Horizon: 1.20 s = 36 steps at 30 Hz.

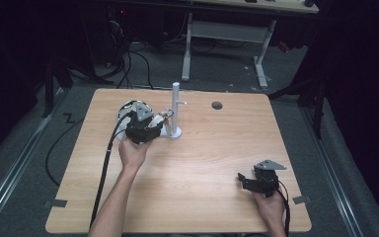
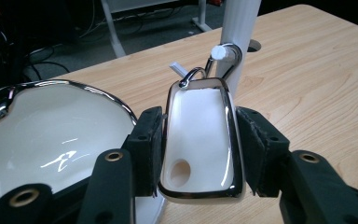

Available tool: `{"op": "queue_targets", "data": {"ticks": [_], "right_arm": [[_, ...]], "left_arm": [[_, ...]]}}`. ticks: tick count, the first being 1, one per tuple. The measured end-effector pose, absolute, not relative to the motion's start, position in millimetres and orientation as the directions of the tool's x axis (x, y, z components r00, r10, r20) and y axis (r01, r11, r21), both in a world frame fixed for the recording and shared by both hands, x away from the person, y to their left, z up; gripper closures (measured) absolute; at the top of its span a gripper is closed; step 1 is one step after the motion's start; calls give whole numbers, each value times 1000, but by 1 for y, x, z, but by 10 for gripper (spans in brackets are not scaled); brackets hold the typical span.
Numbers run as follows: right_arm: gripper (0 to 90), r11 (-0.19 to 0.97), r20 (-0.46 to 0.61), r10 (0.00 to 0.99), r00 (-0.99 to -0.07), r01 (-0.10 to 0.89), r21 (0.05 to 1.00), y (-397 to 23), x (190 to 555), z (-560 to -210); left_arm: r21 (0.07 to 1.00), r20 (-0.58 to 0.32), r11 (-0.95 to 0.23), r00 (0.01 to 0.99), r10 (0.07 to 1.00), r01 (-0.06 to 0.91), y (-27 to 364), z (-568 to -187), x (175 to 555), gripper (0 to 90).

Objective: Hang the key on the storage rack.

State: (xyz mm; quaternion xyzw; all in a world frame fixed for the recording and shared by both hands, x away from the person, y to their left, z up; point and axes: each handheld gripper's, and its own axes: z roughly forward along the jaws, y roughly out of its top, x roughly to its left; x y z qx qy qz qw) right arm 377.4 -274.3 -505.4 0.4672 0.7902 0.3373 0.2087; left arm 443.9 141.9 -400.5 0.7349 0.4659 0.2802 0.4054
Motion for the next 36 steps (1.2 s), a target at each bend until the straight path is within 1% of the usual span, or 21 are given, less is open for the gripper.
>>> {"op": "queue_targets", "data": {"ticks": [16, 28, 36], "right_arm": [[250, 336, -14, 879, -476, 598, 728, -274, 377, -505], [250, 337, -15, 879, -477, 597, 728, -274, 377, -505], [250, 336, -15, 879, -476, 598, 728, -274, 377, -505]], "left_arm": [[828, 49, -275, 426, 903, 489, 126, -416, 448, 527], [811, 22, -261, 418, 908, 524, 126, -431, 451, 521], [801, 41, -280, 417, 908, 529, 124, -434, 451, 512]]}}
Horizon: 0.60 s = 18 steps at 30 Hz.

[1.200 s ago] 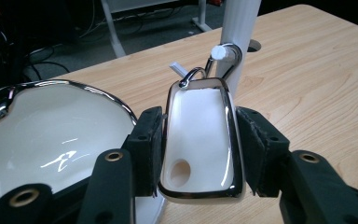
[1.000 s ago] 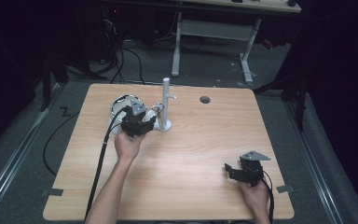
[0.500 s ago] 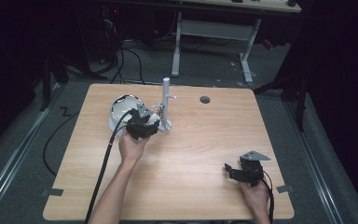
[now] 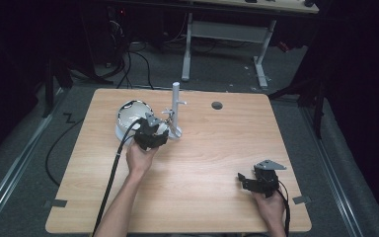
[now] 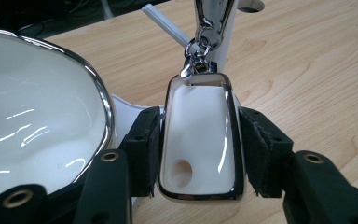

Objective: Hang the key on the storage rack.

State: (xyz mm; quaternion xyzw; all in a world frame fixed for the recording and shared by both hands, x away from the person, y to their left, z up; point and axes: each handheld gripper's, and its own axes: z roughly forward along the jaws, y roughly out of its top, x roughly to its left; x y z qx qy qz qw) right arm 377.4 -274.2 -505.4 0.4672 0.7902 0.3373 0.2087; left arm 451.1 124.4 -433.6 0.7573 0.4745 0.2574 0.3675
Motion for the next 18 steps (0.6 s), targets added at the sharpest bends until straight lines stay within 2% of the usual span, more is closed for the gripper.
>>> {"op": "queue_targets", "data": {"ticks": [18], "right_arm": [[250, 336, -15, 879, -476, 598, 728, -274, 377, -505]], "left_arm": [[814, 16, -254, 418, 908, 522, 130, -429, 443, 436]]}}
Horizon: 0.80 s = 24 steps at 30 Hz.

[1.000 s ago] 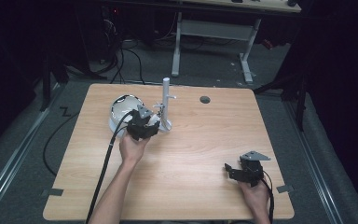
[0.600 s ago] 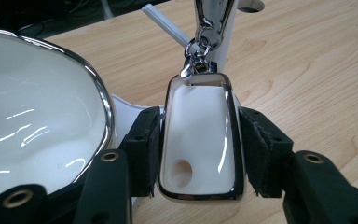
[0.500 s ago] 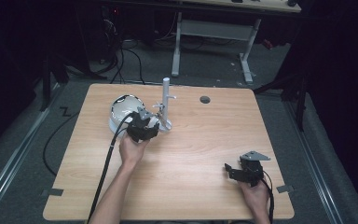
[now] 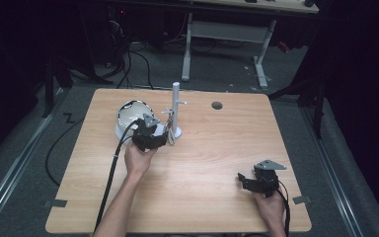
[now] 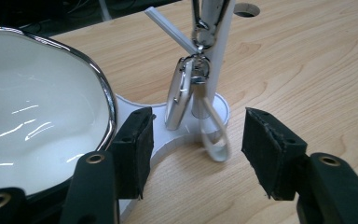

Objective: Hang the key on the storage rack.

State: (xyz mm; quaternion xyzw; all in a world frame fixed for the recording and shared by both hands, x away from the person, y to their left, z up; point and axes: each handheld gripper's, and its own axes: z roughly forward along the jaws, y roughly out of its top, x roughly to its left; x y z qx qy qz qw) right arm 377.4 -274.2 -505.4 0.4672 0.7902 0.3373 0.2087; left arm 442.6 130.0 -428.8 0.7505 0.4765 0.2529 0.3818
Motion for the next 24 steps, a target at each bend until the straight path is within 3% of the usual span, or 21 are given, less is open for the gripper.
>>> {"op": "queue_targets", "data": {"ticks": [24], "right_arm": [[250, 336, -15, 879, -476, 597, 728, -274, 377, -505]], "left_arm": [[849, -31, -188, 402, 915, 494, 159, -419, 416, 420]]}}
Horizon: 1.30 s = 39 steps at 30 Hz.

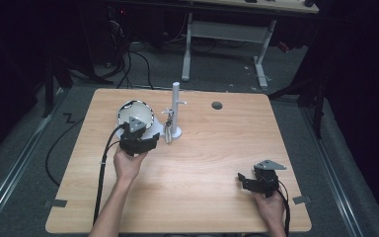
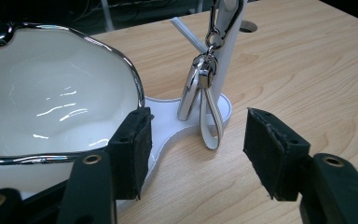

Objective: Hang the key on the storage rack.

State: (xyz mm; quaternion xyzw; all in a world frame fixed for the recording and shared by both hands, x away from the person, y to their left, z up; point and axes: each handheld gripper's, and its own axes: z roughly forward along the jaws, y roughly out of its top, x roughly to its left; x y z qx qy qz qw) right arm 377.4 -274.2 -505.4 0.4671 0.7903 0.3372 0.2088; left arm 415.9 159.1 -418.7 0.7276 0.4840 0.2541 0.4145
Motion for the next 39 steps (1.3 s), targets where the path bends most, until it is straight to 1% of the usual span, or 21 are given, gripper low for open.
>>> {"op": "queue_targets", "data": {"ticks": [7, 11, 24, 39], "right_arm": [[250, 336, -15, 879, -476, 598, 728, -274, 377, -505], [250, 336, -15, 880, -476, 598, 728, -274, 377, -505], [250, 336, -15, 879, -476, 598, 728, -274, 377, -505], [250, 336, -15, 880, -476, 598, 728, -274, 377, -505]], "left_arm": [[861, -12, -188, 388, 921, 473, 166, -420, 407, 425], [859, -16, -184, 383, 924, 478, 170, -421, 404, 425], [874, -69, -127, 378, 923, 469, 183, -420, 393, 429], [880, -90, -106, 382, 920, 463, 187, -420, 381, 430]]}}
